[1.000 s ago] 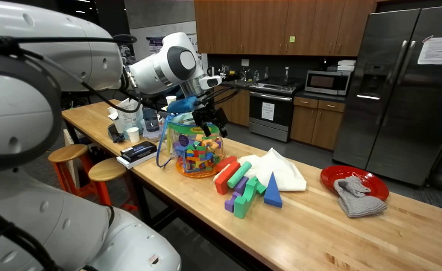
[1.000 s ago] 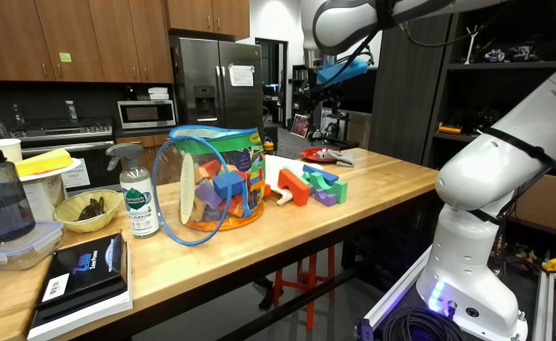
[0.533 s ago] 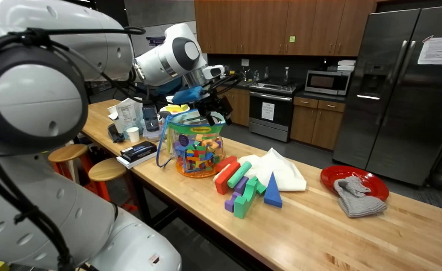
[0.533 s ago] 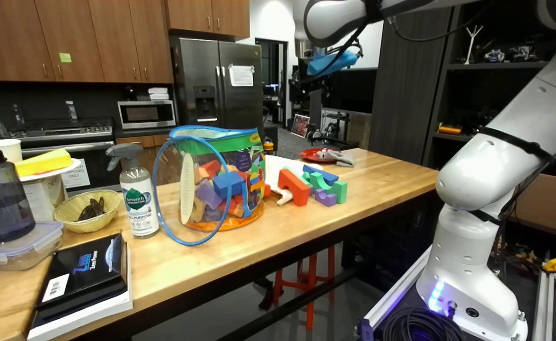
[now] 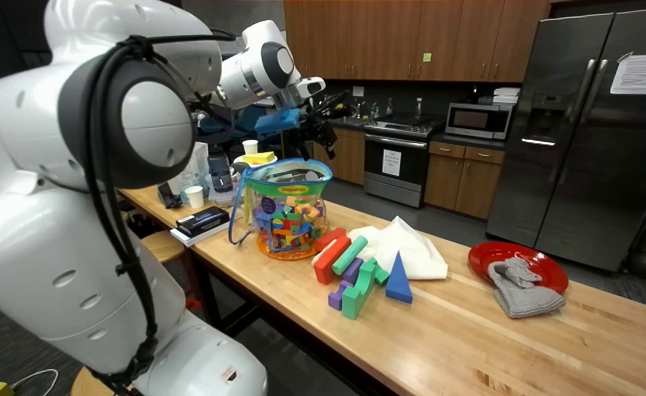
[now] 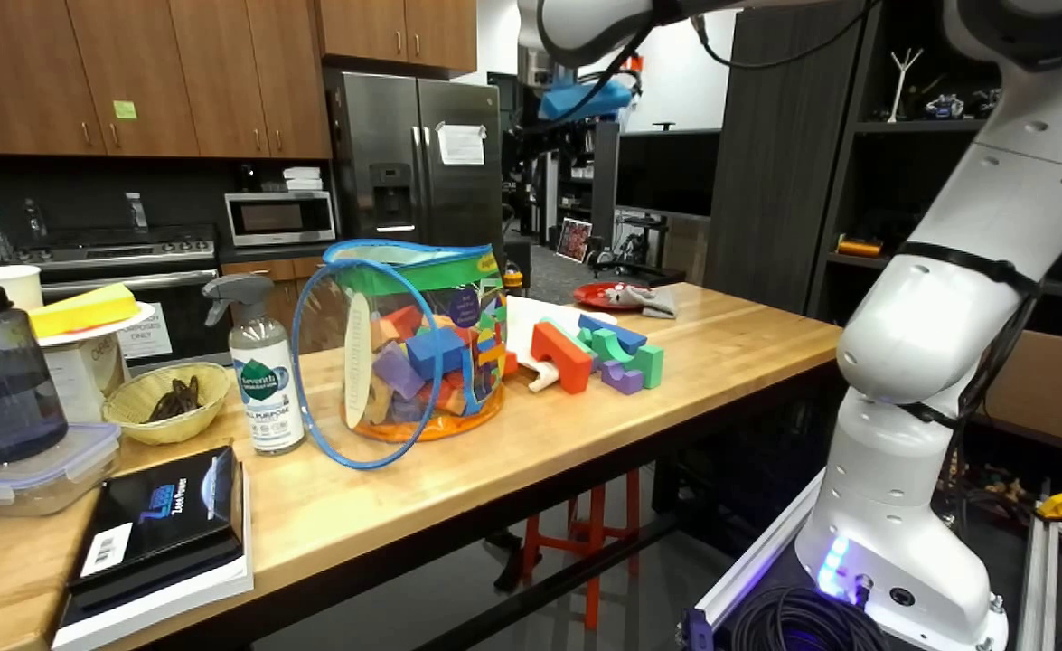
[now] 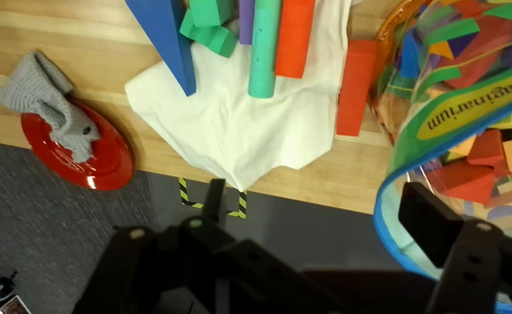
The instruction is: Remove the yellow rectangle plush toy from the bag and put it on the countertop
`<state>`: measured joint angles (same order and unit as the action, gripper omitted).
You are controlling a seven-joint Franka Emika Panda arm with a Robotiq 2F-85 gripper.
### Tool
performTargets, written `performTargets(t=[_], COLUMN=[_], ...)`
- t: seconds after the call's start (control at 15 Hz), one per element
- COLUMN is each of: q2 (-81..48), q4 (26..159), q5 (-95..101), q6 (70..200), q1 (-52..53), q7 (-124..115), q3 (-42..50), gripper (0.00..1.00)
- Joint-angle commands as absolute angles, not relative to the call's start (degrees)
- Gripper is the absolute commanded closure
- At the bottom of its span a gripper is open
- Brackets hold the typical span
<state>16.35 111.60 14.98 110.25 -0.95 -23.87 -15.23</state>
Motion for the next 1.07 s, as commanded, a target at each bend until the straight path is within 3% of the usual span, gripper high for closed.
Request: performTargets(t=[0.0,1.0], q2=[8.8,-14.5], q4=[102.8,81.2], q5=[16.7,19.2], q6=[110.1,109.4], q1=[2.0,16.1], q7=[-21.9,-16.3], q3=[-15.4,-14.3], gripper=[0.0,0.0])
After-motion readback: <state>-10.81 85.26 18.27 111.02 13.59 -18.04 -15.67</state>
